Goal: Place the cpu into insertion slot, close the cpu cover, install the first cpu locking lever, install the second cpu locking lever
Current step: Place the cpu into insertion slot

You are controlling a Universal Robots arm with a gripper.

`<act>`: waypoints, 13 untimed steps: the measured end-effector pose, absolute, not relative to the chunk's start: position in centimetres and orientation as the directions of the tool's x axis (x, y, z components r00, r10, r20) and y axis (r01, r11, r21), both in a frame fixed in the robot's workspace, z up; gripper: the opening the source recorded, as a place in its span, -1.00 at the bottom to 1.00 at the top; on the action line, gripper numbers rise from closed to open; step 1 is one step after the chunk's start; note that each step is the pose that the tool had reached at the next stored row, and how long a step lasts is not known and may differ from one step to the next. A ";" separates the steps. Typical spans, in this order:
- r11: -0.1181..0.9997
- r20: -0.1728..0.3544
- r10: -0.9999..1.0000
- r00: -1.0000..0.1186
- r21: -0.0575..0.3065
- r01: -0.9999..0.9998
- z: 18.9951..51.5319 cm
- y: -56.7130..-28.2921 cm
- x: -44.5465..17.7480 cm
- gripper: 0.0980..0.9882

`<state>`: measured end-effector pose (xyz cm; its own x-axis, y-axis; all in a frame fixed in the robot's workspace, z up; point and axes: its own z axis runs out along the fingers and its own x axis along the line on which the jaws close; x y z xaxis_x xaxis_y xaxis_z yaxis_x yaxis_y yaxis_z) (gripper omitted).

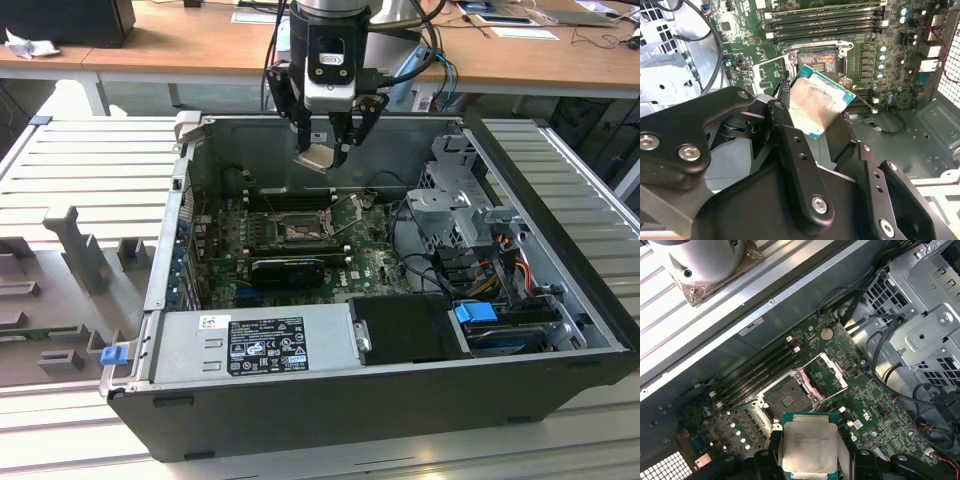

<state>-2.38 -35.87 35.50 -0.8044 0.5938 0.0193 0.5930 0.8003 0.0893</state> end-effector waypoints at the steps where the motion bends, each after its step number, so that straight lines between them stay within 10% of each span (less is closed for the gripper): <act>1: 0.797 0.019 0.599 -0.801 0.089 0.598 35.5 -35.9 -2.4 -0.03; 13: 0.739 0.019 0.669 -0.743 0.089 0.667 35.4 -35.9 -2.4 -0.03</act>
